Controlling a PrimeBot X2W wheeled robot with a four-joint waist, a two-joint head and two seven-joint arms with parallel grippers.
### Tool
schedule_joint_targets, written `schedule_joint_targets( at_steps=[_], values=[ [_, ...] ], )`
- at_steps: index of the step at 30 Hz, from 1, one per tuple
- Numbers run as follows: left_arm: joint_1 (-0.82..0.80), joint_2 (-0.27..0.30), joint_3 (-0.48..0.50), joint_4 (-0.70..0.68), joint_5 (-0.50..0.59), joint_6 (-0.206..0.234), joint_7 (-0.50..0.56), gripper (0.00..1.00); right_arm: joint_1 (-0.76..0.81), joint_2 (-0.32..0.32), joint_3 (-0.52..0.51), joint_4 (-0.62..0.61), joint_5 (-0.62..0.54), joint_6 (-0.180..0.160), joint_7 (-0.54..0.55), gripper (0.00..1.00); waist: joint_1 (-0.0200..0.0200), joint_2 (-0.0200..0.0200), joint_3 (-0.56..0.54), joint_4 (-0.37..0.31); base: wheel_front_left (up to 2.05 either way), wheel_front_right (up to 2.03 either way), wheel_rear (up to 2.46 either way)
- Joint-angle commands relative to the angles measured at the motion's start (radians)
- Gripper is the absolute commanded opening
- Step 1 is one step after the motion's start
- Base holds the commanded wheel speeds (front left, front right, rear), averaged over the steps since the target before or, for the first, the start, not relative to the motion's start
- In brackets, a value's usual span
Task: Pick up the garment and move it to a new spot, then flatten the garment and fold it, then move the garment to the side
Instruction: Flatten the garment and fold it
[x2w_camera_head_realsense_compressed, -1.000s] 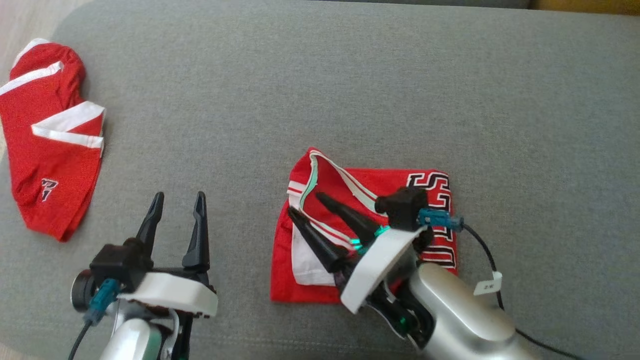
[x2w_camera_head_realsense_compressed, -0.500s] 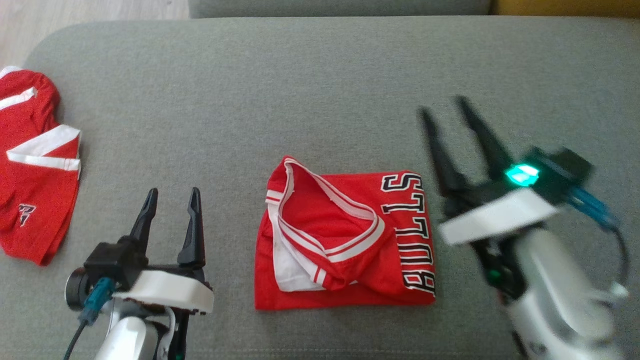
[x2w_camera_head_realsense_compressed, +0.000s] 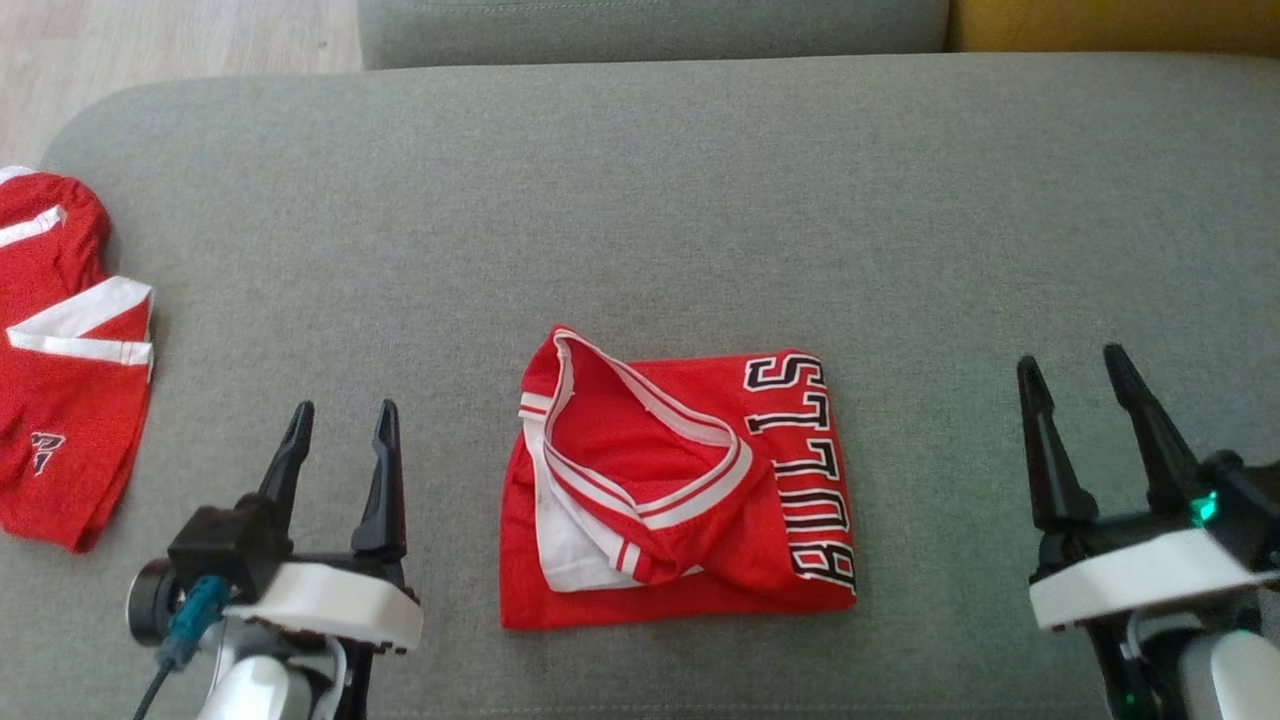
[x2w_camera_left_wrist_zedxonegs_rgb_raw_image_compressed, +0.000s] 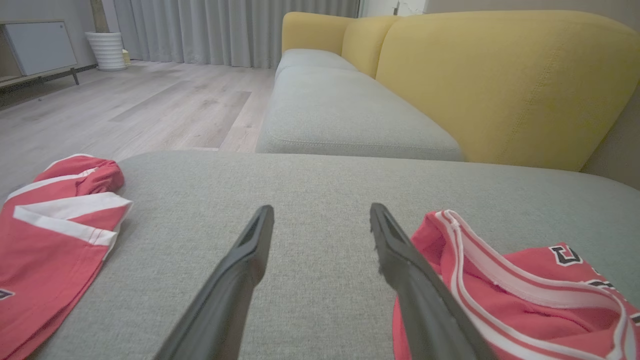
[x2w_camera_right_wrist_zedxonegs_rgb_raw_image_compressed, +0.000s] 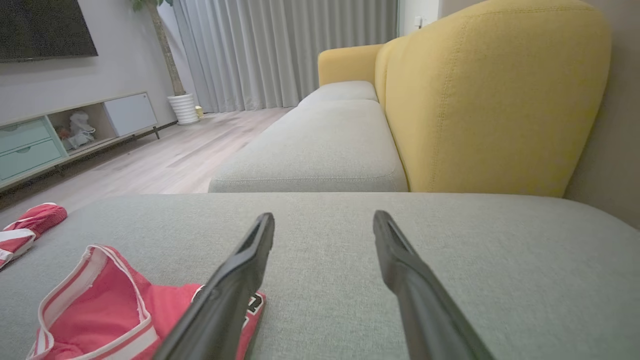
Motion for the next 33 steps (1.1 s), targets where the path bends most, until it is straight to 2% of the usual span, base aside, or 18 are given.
schedule_joint_targets(
  at_steps=[1,11,23,24,25,33],
  values=[
    [-0.024,0.022,0.036,-0.025,-0.008,0.002,-0.006,1.00,-0.015,-0.003,0.011,-0.045,-0.005,0.007,0.005,1.00,0.0000,0.0000,-0.003,-0.001,0.00,0.00,0.00],
    [-0.017,0.033,0.026,-0.031,-0.007,0.007,0.005,1.00,0.026,0.028,0.007,-0.072,-0.021,0.007,0.019,1.00,0.0000,0.0000,-0.004,-0.011,0.00,0.00,0.00],
    [-0.019,0.030,0.016,-0.034,-0.010,0.014,0.004,1.00,0.026,0.035,0.001,-0.067,-0.026,0.007,0.031,1.00,0.0000,0.0000,0.001,-0.001,0.00,0.00,0.00],
    [-0.021,0.030,0.016,-0.034,-0.011,0.014,0.004,1.00,0.024,0.035,0.004,-0.058,-0.026,0.007,0.038,0.53,0.0000,0.0000,0.004,0.001,0.00,0.00,0.00],
    [-0.024,0.030,0.015,-0.035,-0.011,0.013,0.004,1.00,0.021,0.036,0.009,-0.046,-0.024,0.007,0.047,0.00,0.0000,0.0000,0.008,0.004,0.00,0.00,0.00],
    [-0.063,0.018,0.008,-0.019,-0.014,0.002,-0.003,1.00,-0.076,0.035,0.190,0.156,0.022,0.007,0.054,0.00,0.0000,0.0000,0.043,0.040,0.00,0.00,0.00]
  ],
)
